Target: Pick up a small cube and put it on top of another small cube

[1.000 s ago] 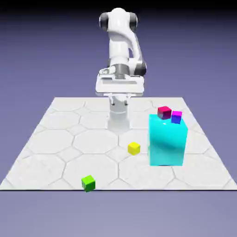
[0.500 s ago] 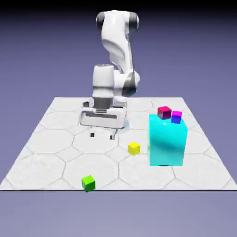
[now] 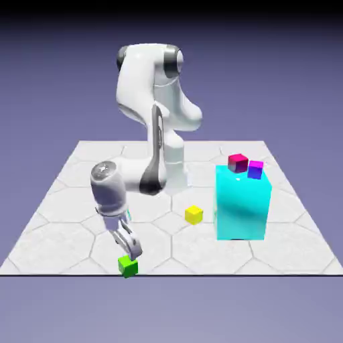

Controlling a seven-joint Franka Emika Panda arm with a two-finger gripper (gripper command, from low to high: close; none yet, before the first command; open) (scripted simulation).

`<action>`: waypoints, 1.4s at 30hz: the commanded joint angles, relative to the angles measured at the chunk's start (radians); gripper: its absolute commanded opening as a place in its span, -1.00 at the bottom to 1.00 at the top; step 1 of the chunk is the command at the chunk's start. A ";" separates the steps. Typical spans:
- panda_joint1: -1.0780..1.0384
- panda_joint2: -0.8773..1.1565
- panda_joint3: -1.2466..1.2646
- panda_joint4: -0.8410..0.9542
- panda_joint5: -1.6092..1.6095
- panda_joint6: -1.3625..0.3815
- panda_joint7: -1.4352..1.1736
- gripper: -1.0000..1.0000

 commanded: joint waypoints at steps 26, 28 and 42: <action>0.267 -0.564 0.089 -0.581 0.216 0.032 0.087 -1.00; 0.301 -0.630 0.100 -0.653 0.243 0.040 0.098 -1.00; 0.447 -0.759 0.177 -0.944 0.445 0.209 0.077 -1.00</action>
